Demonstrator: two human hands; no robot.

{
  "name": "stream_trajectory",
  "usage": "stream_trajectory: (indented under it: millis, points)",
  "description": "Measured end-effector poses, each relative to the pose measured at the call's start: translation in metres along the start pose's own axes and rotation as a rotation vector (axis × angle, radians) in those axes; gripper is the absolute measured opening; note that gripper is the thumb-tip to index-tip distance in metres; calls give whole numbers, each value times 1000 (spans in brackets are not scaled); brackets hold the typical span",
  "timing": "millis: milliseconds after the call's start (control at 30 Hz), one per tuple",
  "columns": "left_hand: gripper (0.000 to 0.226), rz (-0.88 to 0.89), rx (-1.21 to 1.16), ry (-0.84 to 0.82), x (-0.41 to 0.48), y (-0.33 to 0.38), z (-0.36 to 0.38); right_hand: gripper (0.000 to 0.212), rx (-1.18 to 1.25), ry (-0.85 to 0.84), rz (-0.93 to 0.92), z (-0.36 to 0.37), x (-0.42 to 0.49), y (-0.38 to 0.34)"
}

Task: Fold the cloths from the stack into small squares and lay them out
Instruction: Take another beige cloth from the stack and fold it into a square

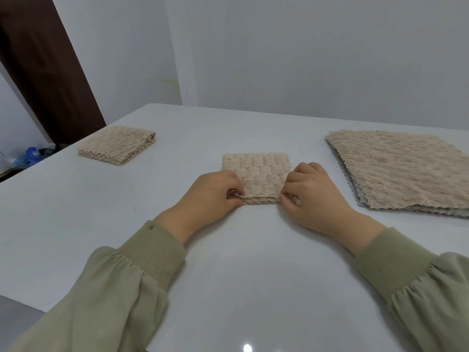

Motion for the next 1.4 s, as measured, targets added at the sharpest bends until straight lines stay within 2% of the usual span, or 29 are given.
stream_trajectory:
  millis: [100,167,233,300,367,400,467,533,633,733,800,833,933,1167,1233,1333,1400]
  points:
    - [14,-23,-19,-58,1,-4,4,30,126,219,56,-26,16,-8]
    - [15,-39,-31,-87,3,-6,5,29,261,283,192,-33,37,-6]
    - [13,-51,-79,-114,3,-9,6,36,351,107,334,-7,58,-1]
    - [9,-120,-248,-135,3,-16,6,44,211,-180,348,39,65,0]
    - [11,-254,-451,-57,3,-32,1,50,105,-400,372,78,56,5]
    - [14,-347,-512,28,4,-44,-2,51,89,-441,386,87,53,9]
    - [17,-569,-588,190,3,-75,-5,52,86,-426,384,90,52,13]
    - [17,-738,-651,239,5,-95,0,52,80,-415,381,87,53,12]
    - [14,-815,-756,202,20,-99,11,53,77,-412,392,87,53,11]
    - [21,-869,-731,127,39,-93,20,53,78,-392,398,85,52,11]
    - [19,-901,-774,136,46,-94,27,54,71,-395,389,84,52,11]
    - [19,-908,-798,149,48,-97,31,54,70,-397,385,84,52,10]
    - [38,-927,-739,183,45,-108,35,54,75,-411,407,87,51,12]
    - [29,-702,-347,249,47,-88,19,58,109,-431,484,89,48,20]
    - [31,-648,-327,244,44,-82,18,57,188,-376,476,82,48,17]
    - [34,-557,-296,324,38,-76,1,48,361,-164,517,58,49,20]
    - [34,-409,-207,380,36,-59,-16,45,292,-68,506,43,51,22]
Point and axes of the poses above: each hand's wrist, its own x-axis towards the middle knuckle, its own z-axis out of the palm, y = z × x, the point moved 9 cm from there along x, towards the middle knuckle, and after that the axes turned 7 degrees about x, right-handed, at the moved point
